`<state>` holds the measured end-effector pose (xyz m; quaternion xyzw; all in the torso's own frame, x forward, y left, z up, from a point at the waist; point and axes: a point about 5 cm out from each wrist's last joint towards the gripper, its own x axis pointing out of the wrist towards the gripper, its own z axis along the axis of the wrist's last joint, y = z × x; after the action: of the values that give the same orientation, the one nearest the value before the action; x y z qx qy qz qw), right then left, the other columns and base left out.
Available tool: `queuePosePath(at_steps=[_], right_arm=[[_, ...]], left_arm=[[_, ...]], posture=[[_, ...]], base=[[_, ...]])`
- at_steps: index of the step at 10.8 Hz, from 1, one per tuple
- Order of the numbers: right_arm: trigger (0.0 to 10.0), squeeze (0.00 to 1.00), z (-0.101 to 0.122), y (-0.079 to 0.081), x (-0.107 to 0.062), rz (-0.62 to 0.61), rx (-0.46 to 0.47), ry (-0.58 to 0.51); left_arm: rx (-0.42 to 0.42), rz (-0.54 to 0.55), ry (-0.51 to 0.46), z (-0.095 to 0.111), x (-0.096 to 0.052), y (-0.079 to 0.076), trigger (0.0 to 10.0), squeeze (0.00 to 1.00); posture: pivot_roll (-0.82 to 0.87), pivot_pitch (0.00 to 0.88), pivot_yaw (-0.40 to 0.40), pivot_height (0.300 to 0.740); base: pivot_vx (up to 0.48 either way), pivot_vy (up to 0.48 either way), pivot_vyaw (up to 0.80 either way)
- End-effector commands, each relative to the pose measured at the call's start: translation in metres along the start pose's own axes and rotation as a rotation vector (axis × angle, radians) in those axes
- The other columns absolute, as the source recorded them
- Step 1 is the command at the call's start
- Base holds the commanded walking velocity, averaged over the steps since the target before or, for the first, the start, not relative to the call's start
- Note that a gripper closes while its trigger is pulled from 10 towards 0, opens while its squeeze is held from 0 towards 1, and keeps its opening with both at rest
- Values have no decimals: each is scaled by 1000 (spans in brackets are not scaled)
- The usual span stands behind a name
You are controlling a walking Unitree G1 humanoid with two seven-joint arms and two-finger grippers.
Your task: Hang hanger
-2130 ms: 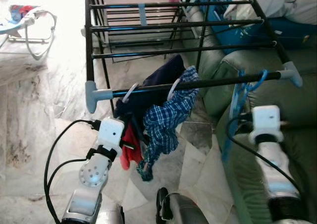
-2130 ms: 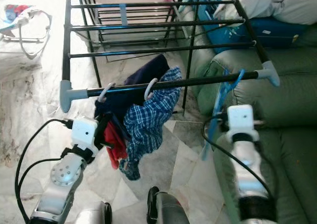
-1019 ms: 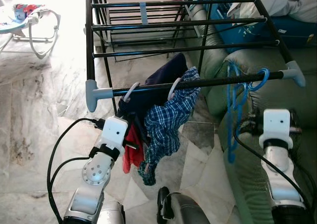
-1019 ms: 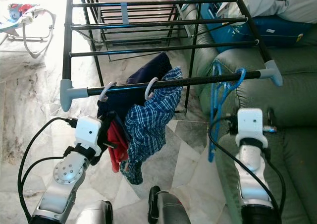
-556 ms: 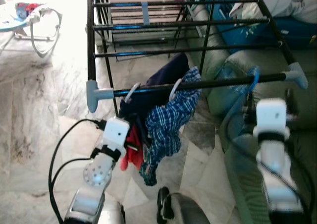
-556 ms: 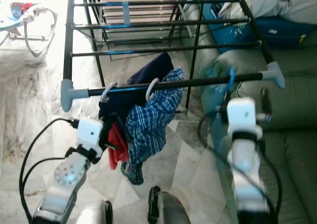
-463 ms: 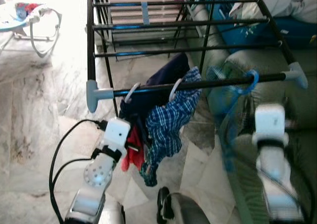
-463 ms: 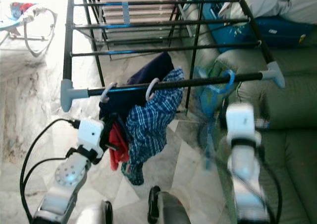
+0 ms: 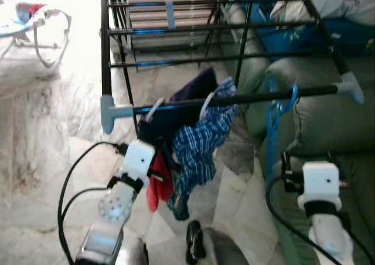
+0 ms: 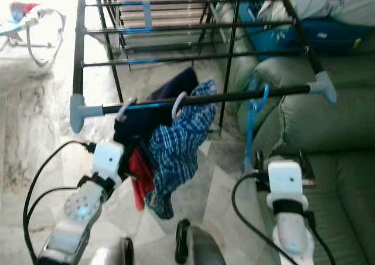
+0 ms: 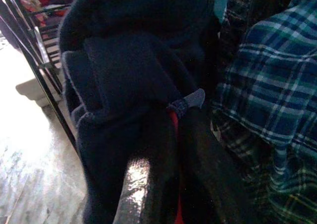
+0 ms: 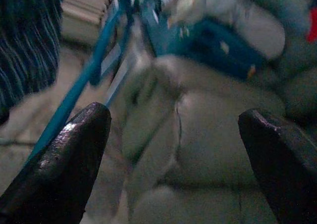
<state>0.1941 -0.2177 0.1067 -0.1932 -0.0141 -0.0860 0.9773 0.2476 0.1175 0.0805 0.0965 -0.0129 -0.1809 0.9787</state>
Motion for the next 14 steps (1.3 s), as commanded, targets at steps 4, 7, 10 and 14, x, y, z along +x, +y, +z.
queuePosePath(at_steps=[4, 7, 10, 14], right_arm=[[10000, 0, 40, 10, 10, 93, 37, -162], [10000, 0, 23, 47, 22, 317, 160, -38], [10000, 0, 5, 28, 24, 213, 97, 56], [10000, 0, 5, 18, 24, 184, 46, 29]], left_arm=[[2, -15, 3, 0, 1, -2, 10000, 0], [2, -15, 7, 0, 0, -3, 10000, 0], [0, -15, 12, -1, -1, -4, 10000, 0], [2, -27, 22, -2, 0, -6, 10000, 0]], posture=[[-62, 191, -43, 740], [-57, 188, -40, 740], [-60, 194, -46, 740], [-66, 196, -45, 740]], base=[[0, 0, 0], [0, 0, 0], [0, 0, 0], [0, 0, 0]])
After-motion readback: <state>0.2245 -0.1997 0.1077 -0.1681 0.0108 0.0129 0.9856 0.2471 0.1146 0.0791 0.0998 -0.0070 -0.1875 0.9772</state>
